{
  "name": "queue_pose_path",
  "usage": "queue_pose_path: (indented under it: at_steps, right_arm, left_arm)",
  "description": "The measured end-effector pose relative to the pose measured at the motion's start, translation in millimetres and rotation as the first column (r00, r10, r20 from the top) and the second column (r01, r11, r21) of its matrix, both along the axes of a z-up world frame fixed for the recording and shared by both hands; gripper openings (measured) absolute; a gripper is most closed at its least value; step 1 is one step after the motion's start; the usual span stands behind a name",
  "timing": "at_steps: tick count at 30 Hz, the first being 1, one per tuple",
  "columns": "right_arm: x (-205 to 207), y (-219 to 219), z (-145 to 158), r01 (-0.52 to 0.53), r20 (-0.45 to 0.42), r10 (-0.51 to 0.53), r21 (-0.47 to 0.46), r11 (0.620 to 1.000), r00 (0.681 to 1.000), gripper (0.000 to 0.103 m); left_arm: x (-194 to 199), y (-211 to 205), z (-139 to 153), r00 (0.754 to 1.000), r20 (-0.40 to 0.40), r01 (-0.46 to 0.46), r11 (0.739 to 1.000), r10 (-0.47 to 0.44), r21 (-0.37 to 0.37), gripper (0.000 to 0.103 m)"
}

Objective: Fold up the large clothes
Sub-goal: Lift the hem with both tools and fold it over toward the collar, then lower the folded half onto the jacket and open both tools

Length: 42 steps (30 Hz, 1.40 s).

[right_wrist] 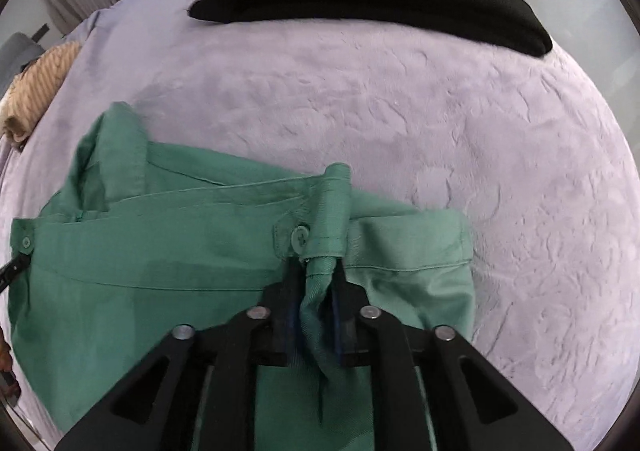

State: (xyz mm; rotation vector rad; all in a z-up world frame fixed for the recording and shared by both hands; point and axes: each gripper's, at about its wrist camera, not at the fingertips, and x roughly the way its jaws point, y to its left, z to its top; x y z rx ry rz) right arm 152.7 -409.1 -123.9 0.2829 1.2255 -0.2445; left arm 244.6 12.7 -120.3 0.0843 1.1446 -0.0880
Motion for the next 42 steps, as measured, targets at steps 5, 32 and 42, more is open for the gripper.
queue_pose_path:
  at_steps: [5, 32, 42]
  right_arm:
    - [-29.5, -24.7, 37.6, 0.149, 0.061, -0.153, 0.064, 0.987, 0.986, 0.037]
    - [-147.1, -29.4, 28.9, 0.253, 0.066, -0.268, 0.172, 0.952, 0.961, 0.0]
    - [-78.4, -13.3, -7.7, 0.216, 0.04, -0.226, 0.175, 0.961, 0.973, 0.0]
  left_arm:
    - [-14.5, 29.6, 37.2, 0.998, 0.048, -0.051, 0.998, 0.049, 0.033, 0.074]
    - [-109.4, 86.2, 22.8, 0.996, -0.026, -0.082, 0.997, 0.082, 0.012, 0.082]
    - [-39.0, 65.4, -10.7, 0.984, -0.025, -0.174, 0.983, 0.176, 0.063, 0.082]
